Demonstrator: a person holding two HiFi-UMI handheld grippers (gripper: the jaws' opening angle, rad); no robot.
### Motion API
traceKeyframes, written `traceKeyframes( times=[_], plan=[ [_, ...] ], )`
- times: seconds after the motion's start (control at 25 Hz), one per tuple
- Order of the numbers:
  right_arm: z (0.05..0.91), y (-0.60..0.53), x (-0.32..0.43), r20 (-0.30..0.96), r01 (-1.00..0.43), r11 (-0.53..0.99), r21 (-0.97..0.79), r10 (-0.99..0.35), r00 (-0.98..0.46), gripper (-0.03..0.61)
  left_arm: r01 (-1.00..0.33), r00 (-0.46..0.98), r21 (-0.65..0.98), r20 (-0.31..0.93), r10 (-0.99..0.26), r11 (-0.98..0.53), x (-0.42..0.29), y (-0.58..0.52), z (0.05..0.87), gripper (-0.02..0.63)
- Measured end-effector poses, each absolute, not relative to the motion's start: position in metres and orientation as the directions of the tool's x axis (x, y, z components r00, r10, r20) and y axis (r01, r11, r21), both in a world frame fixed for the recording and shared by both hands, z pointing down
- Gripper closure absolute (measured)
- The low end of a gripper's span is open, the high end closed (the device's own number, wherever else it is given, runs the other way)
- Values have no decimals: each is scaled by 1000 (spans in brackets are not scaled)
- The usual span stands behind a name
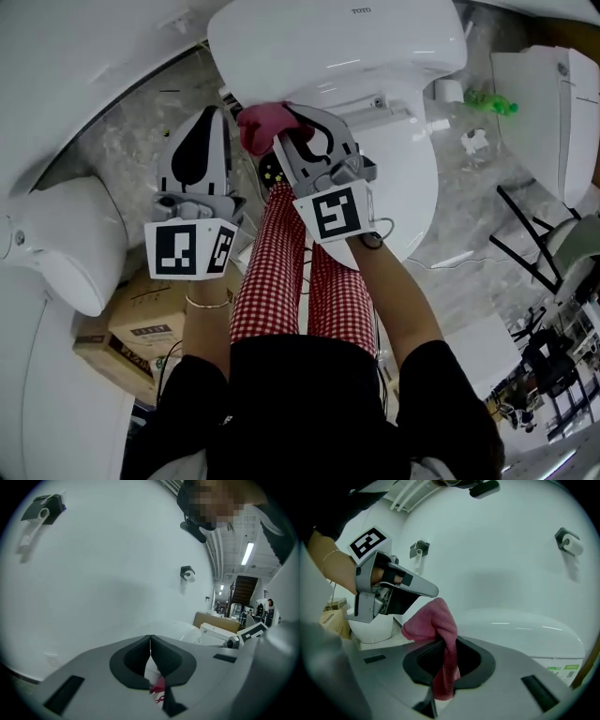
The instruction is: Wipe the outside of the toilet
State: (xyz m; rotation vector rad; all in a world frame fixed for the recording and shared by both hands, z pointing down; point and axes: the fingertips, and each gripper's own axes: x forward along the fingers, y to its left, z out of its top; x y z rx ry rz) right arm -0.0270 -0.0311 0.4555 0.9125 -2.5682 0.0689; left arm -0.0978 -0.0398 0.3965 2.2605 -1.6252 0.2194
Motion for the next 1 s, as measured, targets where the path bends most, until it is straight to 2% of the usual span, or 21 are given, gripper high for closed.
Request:
traceKeyframes(
  times=[0.36,0.64,1.0],
  plan=[
    [454,-37,-20,360,-609,786,101,-600,-715,518,-933,347,214,318,-882,-290,-67,-29,401,603],
    [458,-48,-7,375,-628,775,64,-602,-705,517,-948,285,235,331,-900,-214,-72,-13,409,603],
    [460,-78,50,390,-743,670,15,-688,-612,517,-942,293,253,311,-904,-219,-53,-20,408,603]
  ],
)
